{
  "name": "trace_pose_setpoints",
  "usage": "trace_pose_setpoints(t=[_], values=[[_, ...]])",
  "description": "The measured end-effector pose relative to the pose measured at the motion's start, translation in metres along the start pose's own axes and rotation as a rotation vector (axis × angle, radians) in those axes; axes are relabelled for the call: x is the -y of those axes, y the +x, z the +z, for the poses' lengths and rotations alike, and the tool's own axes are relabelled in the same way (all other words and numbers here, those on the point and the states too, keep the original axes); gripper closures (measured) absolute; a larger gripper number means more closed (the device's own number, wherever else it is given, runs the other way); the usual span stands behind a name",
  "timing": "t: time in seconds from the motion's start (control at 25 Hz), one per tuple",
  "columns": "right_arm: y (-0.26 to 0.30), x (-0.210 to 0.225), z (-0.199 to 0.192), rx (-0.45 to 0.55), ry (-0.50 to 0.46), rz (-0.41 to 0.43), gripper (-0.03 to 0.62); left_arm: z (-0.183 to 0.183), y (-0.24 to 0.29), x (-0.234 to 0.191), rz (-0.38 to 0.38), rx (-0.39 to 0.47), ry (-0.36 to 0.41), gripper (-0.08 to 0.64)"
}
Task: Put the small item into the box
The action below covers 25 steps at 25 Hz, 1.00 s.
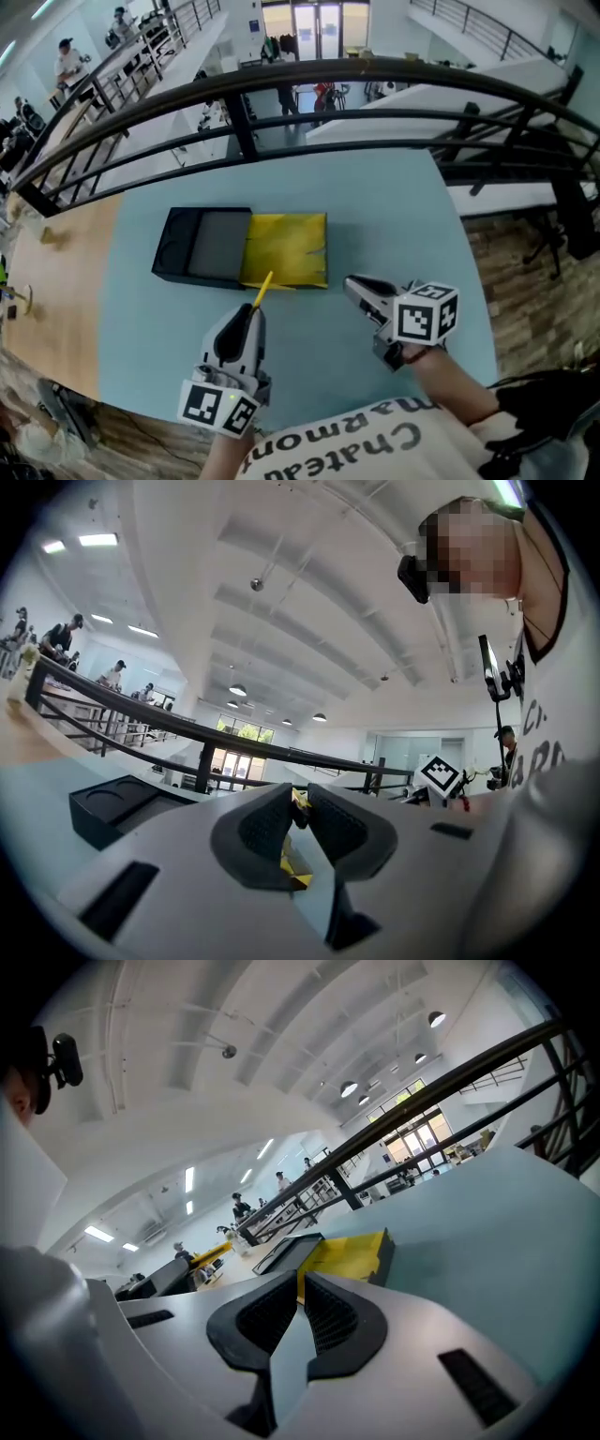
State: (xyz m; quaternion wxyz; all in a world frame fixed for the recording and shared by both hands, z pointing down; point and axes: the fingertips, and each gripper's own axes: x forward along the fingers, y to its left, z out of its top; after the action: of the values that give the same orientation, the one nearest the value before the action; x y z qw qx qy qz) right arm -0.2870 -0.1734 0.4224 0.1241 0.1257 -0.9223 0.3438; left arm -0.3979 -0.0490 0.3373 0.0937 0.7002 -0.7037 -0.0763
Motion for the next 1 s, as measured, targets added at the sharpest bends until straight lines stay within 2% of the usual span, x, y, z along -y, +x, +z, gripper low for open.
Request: trace_pose_setpoints(t=[0.24, 0.4, 0.6, 0.76, 1.0], values=[[0.024, 0.019, -0.016, 0.019, 0.072, -0.086, 0.543, -0.024, 0.034, -0.024, -0.113, -0.093, -0.028, 0.509], [0.037, 0.035, -0.03, 0.052, 0.149, -0.135, 0.543, -0.044, 0.055, -0.039, -0.175, -0.163, -0.013, 0.509], [0.044, 0.051, -0.039, 0.071, 0.204, -0.184, 0.543, -0.072, 0.084, -0.061, -0.188, -0.27, -0.006, 0.509], [0.046, 0.064, -0.04, 0.086, 0.234, -0.229, 0.543, -0.083, 0.109, -0.072, -0.216, -0.341, 0.042, 0.509], [0.044, 0.078, -0.046, 0.109, 0.283, -0.252, 0.543, -0.105, 0.139, -0.07, -0.243, -0.451, 0.095, 0.508]])
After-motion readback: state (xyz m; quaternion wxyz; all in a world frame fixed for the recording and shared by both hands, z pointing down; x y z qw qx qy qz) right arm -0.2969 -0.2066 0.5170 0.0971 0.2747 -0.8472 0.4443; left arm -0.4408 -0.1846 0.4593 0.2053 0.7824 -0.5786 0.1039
